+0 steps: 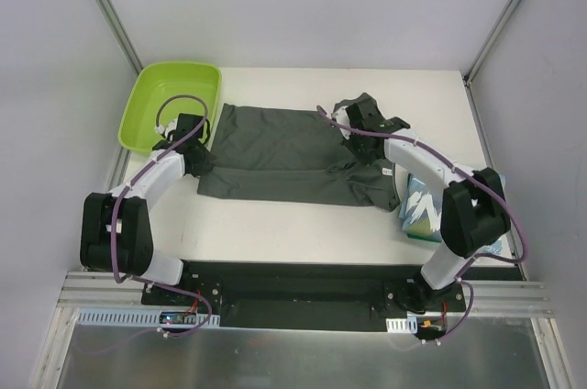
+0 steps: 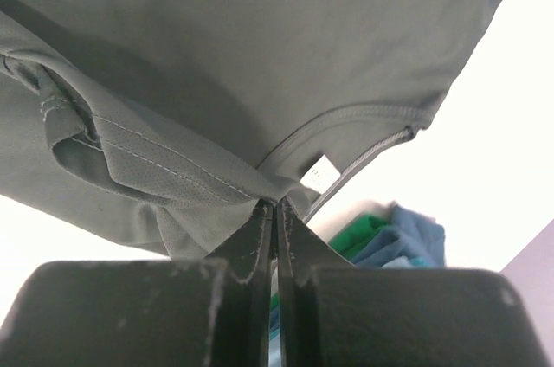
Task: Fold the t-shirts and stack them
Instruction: Fold the flattened tshirt in 1/3 of the way
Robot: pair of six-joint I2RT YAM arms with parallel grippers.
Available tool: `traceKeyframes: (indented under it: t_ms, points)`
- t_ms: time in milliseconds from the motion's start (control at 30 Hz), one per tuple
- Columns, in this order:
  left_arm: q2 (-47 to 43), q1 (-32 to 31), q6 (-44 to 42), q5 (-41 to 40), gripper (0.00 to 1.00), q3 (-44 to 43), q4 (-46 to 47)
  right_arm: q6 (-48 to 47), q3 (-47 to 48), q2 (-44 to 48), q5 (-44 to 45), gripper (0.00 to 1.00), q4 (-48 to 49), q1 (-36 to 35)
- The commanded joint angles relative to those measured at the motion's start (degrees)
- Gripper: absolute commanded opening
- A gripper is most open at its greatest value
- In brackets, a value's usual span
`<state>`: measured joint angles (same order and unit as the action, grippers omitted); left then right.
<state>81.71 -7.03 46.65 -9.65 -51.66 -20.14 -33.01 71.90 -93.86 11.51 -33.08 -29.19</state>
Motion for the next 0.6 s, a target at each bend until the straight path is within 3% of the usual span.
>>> traceKeyframes:
  t_ms: [0, 233, 300, 333, 367, 400, 567]
  points:
    - [2.6, 0.4, -1.7, -1.6, 0.0, -2.9, 0.1, -10.9, 5.6, -4.4, 1.9, 0.0, 1.1, 0.2]
    - [5.0, 0.3, -2.8, -1.2, 0.01, -5.1, 0.1, -16.1, 9.9, -11.5, 7.1, 0.06, 5.6, 0.3]
    - [5.1, 0.3, -3.1, -0.8, 0.14, -5.7, 0.1, -16.5, 11.7, -12.8, 9.3, 0.06, 7.6, 0.2]
    - [5.0, 0.2, -3.4, -0.3, 0.21, -6.1, 0.1, -15.9, 12.6, -13.4, 10.5, 0.14, 7.7, 0.3]
    - [4.9, -0.1, -3.6, 0.2, 0.28, -6.3, 0.0, -15.3, 13.3, -13.5, 11.2, 0.33, 7.5, 0.3]
    - [4.5, -0.4, -3.8, 0.4, 0.38, -6.3, 0.1, -14.8, 13.6, -13.3, 11.6, 0.44, 7.3, 0.3]
    - [1.5, -3.6, -5.0, 0.6, 0.75, -7.2, 0.0, -8.3, 9.4, -7.1, 11.7, 0.71, 8.1, 0.1]
